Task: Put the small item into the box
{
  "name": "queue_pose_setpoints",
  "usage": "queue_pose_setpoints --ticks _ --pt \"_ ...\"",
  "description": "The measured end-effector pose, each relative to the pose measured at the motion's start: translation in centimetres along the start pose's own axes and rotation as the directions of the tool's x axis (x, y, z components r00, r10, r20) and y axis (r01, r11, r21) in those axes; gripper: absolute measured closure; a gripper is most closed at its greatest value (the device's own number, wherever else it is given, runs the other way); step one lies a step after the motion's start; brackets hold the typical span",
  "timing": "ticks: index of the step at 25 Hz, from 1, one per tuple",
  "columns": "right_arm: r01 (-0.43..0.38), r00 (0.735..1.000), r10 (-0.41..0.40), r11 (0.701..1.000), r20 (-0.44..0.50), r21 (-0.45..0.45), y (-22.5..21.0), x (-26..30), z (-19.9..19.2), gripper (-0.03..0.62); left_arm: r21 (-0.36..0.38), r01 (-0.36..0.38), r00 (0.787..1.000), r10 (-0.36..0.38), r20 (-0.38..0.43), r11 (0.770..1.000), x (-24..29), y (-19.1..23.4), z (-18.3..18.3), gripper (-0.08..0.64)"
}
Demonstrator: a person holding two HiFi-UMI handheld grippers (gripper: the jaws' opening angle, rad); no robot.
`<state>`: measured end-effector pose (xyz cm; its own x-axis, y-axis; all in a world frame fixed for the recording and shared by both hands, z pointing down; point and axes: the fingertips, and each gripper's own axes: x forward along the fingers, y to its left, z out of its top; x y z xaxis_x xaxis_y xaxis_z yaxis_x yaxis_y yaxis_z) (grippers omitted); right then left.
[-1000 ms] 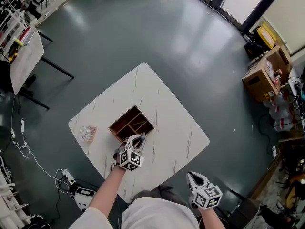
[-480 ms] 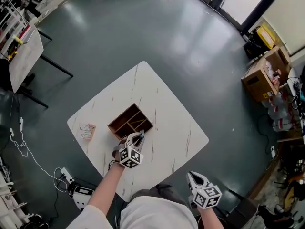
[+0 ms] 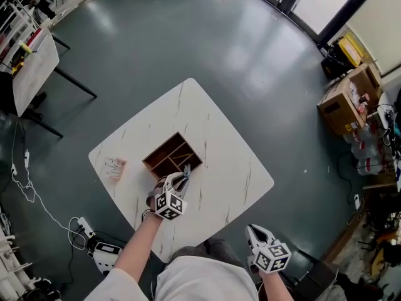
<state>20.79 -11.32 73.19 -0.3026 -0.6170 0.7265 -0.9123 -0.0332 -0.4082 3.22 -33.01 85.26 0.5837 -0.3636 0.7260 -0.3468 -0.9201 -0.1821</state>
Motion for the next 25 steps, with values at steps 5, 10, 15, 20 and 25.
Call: queue_pose_setpoints --ticks 5,10,15,20,25 --pt "0.000 1.000 0.000 1.000 0.024 -0.014 0.7 -0.5 0.2 0.565 -0.027 -0.015 0.999 0.016 0.032 1.000 -1.7 -0.1 0.3 0.453" --pt "0.003 0.998 -0.001 1.000 0.060 -0.030 0.9 -1.5 0.5 0.565 -0.061 -0.034 0.996 0.039 0.074 0.998 -4.1 -0.5 1.2 0.454" --pt "-0.006 0.995 0.011 0.999 0.099 -0.052 1.1 -3.0 0.9 0.566 -0.134 -0.028 0.993 0.044 0.113 0.991 -7.6 -2.3 2.2 0.483" --pt "-0.035 0.988 0.046 0.997 0.146 -0.073 1.4 -4.6 0.6 0.566 -0.173 -0.062 0.988 0.085 0.129 0.983 -10.7 -4.5 2.9 0.523" --pt "-0.073 0.980 0.087 0.994 0.179 -0.084 1.6 -7.6 -1.4 0.566 -0.234 -0.098 0.985 0.128 0.119 0.967 -14.0 -8.2 2.8 0.537"
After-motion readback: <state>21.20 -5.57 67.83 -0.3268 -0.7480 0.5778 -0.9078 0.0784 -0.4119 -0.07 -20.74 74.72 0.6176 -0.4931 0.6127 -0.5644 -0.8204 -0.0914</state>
